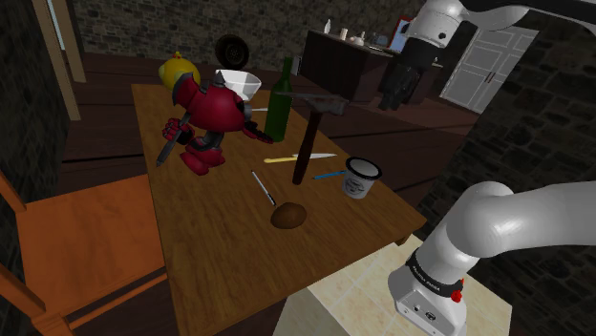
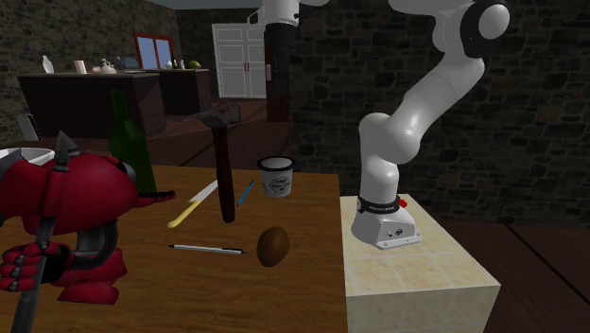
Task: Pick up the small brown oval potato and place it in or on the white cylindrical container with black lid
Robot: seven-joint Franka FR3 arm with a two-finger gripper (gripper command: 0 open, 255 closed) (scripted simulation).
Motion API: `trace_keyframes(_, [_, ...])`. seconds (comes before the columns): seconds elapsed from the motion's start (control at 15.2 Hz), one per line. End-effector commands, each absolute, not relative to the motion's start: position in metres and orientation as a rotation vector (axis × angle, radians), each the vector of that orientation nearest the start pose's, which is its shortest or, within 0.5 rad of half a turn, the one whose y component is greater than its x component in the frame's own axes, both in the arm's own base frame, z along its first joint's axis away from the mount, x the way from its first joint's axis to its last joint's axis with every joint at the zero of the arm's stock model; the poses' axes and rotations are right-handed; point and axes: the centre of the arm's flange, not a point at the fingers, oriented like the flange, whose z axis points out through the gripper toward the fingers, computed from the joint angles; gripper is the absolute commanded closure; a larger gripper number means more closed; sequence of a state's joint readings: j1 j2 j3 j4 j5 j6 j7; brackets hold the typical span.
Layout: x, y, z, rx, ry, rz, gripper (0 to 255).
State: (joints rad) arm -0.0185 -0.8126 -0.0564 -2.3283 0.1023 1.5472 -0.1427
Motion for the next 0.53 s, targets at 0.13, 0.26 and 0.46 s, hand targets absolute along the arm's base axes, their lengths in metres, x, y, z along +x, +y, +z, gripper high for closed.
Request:
trace_keyframes(0.13, [0.304, -0.004, 0.589, -2.983, -0.260, -0.087, 0])
trace_keyframes(0.26, [0.309, 0.010, 0.568, -2.962, -0.386, -0.106, 0])
trace_keyframes(0.46, [0.316, 0.031, 0.538, -2.920, -0.572, -0.135, 0])
